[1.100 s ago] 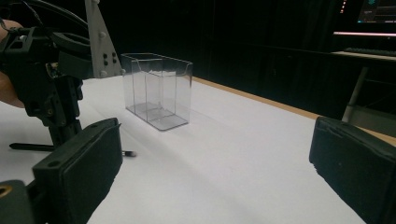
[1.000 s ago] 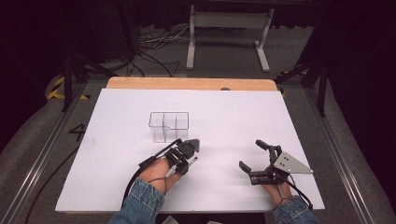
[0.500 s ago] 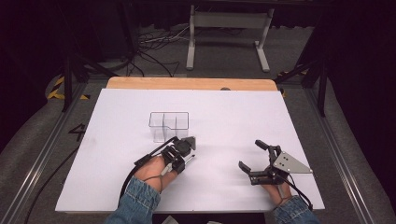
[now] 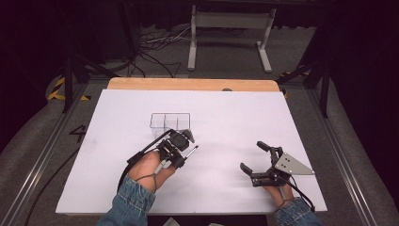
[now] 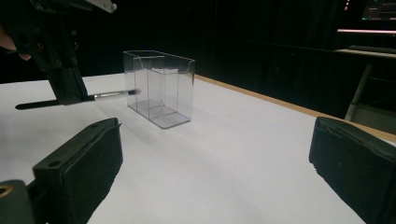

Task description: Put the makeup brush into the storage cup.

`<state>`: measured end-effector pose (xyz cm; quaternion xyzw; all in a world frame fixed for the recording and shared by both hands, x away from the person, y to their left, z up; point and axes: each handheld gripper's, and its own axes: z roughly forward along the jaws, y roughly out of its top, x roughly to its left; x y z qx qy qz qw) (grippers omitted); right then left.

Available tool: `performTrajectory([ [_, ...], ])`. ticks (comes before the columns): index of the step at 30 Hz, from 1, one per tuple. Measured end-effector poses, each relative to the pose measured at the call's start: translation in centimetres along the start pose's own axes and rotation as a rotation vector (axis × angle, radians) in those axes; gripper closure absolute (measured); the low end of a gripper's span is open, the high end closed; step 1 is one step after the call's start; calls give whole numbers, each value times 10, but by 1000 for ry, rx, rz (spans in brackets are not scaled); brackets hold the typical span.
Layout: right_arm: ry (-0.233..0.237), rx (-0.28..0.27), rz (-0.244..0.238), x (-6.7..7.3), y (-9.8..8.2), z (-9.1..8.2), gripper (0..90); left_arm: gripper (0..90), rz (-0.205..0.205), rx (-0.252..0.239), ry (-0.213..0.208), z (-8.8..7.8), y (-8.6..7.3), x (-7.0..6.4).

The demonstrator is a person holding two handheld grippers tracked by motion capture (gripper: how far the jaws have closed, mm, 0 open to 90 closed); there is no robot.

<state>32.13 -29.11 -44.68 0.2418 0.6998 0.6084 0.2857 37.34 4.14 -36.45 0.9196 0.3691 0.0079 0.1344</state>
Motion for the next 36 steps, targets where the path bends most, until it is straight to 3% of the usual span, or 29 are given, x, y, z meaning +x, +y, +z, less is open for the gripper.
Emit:
performTrajectory([
  [3,1,0,6,0,0,0,31,834,9,-44,-21,-7,-2,2],
  [10,8,0,6,0,0,1,32,834,27,-135,-18,-16,-8,6],
  [13,7,1,6,0,0,1,32,834,23,-227,-15,-21,-12,8],
  [16,7,1,7,0,0,1,32,834,19,-305,-41,-24,-17,14],
  [20,9,1,4,0,0,1,32,835,12,-388,-46,-25,-22,19],
  [26,7,6,7,0,-1,2,32,835,9,-499,-4,-30,-28,21],
  [36,-2,16,16,-2,-1,2,32,835,23,-655,-3,-31,-36,25],
])
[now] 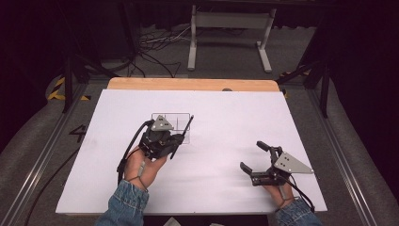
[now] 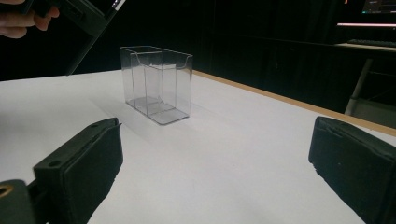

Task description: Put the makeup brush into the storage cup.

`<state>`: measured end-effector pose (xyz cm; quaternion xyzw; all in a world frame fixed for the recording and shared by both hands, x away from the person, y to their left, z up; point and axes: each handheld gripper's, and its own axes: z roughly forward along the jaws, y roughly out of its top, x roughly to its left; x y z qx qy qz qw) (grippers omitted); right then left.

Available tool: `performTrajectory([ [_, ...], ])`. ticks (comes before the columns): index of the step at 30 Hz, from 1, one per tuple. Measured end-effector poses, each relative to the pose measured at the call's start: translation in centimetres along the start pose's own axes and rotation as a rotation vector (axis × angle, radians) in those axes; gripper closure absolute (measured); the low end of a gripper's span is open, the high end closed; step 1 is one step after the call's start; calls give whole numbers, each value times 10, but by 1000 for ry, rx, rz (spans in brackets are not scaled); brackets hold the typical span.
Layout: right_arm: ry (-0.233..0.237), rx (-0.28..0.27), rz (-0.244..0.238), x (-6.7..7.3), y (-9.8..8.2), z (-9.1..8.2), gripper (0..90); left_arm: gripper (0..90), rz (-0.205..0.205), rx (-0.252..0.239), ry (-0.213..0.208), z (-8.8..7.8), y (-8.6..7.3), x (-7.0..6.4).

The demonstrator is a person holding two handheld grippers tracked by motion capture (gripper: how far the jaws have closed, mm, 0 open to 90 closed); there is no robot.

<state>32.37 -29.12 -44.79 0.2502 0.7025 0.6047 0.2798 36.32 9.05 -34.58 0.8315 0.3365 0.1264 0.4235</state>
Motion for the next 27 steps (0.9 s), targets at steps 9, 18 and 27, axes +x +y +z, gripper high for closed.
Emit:
performTrajectory([
  [9,0,1,3,0,0,0,32,835,-5,-130,-26,-5,-6,7],
  [18,1,2,5,-1,0,0,32,835,12,-244,-15,-7,-11,7],
  [27,2,1,4,0,0,0,32,835,-22,-353,-58,-11,-16,15],
])
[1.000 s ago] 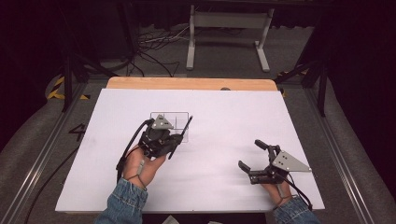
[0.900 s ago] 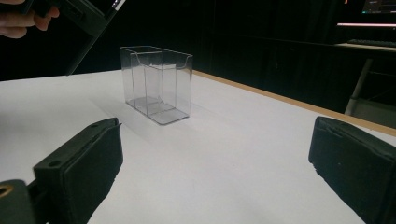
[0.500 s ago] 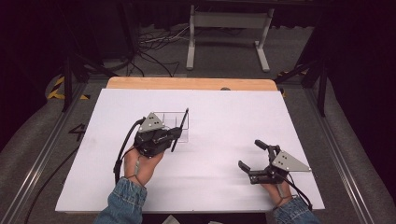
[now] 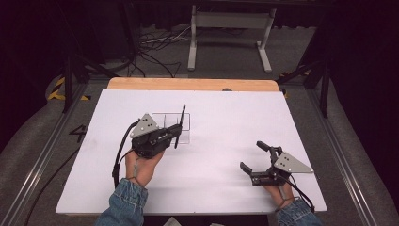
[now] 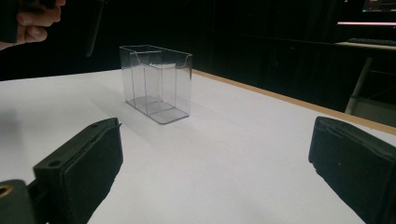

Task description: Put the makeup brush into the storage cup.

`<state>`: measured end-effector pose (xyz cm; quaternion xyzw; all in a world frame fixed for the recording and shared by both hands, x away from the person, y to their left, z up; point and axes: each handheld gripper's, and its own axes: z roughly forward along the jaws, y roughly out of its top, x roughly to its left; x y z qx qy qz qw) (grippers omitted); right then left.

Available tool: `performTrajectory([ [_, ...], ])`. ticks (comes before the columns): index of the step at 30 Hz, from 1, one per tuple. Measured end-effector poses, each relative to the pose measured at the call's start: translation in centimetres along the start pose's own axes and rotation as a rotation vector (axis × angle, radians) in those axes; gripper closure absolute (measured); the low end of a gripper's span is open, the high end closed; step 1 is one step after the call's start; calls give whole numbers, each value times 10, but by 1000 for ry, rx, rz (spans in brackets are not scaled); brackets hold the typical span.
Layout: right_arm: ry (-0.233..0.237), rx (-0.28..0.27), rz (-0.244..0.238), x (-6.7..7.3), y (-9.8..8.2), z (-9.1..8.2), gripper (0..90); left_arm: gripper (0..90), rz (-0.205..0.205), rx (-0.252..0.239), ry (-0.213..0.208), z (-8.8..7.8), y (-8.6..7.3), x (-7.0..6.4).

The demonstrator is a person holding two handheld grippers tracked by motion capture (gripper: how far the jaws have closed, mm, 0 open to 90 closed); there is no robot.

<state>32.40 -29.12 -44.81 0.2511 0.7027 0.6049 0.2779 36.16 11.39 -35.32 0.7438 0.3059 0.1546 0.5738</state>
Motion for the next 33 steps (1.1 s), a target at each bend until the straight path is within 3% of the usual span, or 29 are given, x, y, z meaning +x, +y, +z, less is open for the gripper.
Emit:
performTrajectory([
  [8,-1,1,-1,0,0,0,32,834,5,-65,4,-2,1,3],
  [11,-1,1,-1,0,0,0,32,833,23,-66,19,0,3,5],
  [19,-1,2,-1,0,0,0,32,833,22,-79,45,5,8,14],
  [33,3,3,-1,1,0,0,32,833,-27,-99,60,15,11,33],
])
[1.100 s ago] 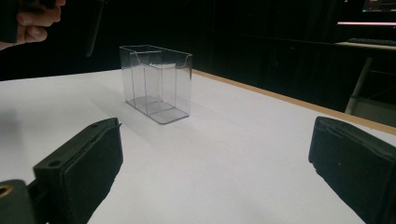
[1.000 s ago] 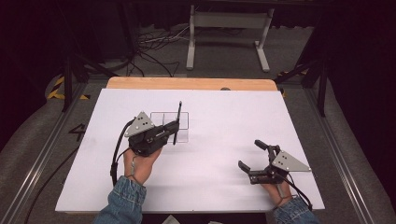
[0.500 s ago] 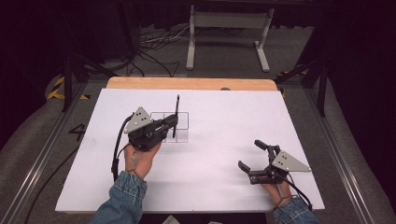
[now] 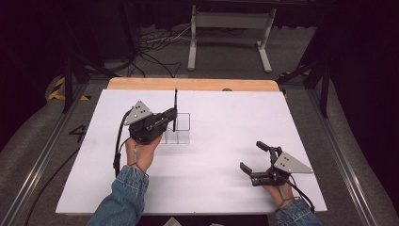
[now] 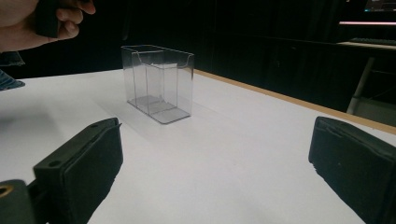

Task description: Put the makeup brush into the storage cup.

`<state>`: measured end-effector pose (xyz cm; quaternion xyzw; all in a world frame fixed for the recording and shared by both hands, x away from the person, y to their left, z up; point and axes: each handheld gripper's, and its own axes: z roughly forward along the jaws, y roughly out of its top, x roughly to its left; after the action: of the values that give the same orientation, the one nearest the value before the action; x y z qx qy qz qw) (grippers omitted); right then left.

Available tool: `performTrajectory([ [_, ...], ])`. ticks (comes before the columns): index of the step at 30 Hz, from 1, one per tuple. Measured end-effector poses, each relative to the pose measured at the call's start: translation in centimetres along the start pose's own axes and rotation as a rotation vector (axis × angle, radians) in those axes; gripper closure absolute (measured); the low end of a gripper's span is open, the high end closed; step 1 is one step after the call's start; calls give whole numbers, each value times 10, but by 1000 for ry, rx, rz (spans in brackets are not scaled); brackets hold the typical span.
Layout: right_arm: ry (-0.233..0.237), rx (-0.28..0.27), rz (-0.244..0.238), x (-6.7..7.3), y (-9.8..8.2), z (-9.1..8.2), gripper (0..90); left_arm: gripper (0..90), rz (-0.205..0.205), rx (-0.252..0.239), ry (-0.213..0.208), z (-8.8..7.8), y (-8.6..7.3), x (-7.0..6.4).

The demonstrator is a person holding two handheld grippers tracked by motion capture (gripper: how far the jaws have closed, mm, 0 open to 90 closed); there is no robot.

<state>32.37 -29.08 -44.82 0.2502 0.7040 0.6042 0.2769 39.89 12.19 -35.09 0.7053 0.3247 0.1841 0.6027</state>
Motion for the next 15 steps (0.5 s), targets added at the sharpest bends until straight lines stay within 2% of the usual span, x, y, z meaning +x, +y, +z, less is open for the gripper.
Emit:
performTrajectory([
  [5,1,1,0,0,0,0,32,833,-19,0,4,6,3,8],
  [8,2,1,0,0,0,0,32,832,-33,-17,7,9,4,12],
  [15,4,1,1,0,0,0,32,832,-23,-4,34,15,2,19],
])
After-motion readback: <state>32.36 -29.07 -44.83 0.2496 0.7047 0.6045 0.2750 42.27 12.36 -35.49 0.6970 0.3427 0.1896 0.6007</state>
